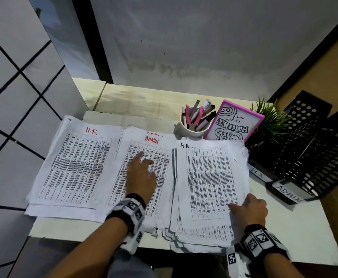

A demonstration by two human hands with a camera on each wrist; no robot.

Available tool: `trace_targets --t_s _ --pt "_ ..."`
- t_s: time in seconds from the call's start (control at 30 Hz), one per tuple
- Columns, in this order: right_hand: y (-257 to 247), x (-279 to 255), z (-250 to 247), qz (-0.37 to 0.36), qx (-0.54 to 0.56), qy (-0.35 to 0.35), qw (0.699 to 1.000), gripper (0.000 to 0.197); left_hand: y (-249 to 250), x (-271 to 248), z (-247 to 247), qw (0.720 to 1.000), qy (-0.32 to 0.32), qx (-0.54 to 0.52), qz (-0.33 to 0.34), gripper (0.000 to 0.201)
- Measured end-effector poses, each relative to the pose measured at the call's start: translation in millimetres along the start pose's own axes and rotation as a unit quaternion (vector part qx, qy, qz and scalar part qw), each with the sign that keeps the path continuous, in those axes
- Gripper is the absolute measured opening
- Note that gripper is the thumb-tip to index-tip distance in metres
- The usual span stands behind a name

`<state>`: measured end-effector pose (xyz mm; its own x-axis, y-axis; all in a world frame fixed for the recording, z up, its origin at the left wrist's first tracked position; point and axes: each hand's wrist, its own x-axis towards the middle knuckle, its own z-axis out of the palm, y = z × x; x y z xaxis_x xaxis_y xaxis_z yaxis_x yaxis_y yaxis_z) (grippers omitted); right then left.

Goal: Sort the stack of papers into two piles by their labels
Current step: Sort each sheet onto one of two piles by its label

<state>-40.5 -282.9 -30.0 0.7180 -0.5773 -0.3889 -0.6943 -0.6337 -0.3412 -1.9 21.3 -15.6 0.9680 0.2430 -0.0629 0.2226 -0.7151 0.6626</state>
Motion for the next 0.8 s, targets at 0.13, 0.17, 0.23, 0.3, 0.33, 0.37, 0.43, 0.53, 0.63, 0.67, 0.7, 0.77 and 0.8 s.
trace_targets --t_s 0.13,0.17,0.23,0.3,0.33,0.37,0.43,0.53,0.63,0.67,0.7,0.77,0.8 --pt "-1 5 1 0.04 -0.002 -0.007 0.999 0.039 37 -21 45 0.968 -0.204 -0.13 -0.064 0.058" --pt "-1 6 1 0.046 0.005 -0.006 0.999 0.037 42 -23 52 0.961 -0.217 -0.146 -0.091 0.059" --pt "2 7 0 0.057 0.012 -0.014 0.998 0.032 50 -26 60 0.953 -0.216 -0.167 -0.128 0.058" --pt "6 7 -1 0.06 0.019 -0.018 0.998 0.028 54 -30 63 0.96 -0.201 -0.155 -0.117 0.056" --pt "7 6 0 0.056 0.024 -0.013 0.998 0.026 54 -32 64 0.966 -0.195 -0.142 -0.098 0.055" --pt "9 5 1 0.05 0.029 -0.005 0.998 0.025 55 -35 64 0.971 -0.19 -0.128 -0.072 0.054" --pt "10 2 3 0.039 0.037 0.01 0.998 0.023 55 -40 64 0.977 -0.191 -0.097 -0.011 0.055" --pt "9 0 4 0.038 0.042 0.017 0.998 0.024 57 -47 63 0.978 -0.181 -0.091 0.049 0.056" --pt "8 0 4 0.035 0.026 0.009 0.999 0.026 59 -51 67 0.979 -0.16 -0.068 0.104 0.055" --pt "8 0 4 0.033 0.023 0.009 0.999 0.027 59 -51 69 0.979 -0.16 -0.052 0.117 0.055" --pt "8 0 4 0.03 0.021 0.008 0.999 0.028 61 -51 70 0.979 -0.159 -0.033 0.124 0.056" --pt "9 0 5 0.026 0.015 0.009 1.0 0.032 64 -49 71 0.982 -0.153 -0.019 0.108 0.06" --pt "9 -1 5 0.026 0.011 0.008 1.0 0.034 65 -47 70 0.983 -0.159 -0.035 0.079 0.063"
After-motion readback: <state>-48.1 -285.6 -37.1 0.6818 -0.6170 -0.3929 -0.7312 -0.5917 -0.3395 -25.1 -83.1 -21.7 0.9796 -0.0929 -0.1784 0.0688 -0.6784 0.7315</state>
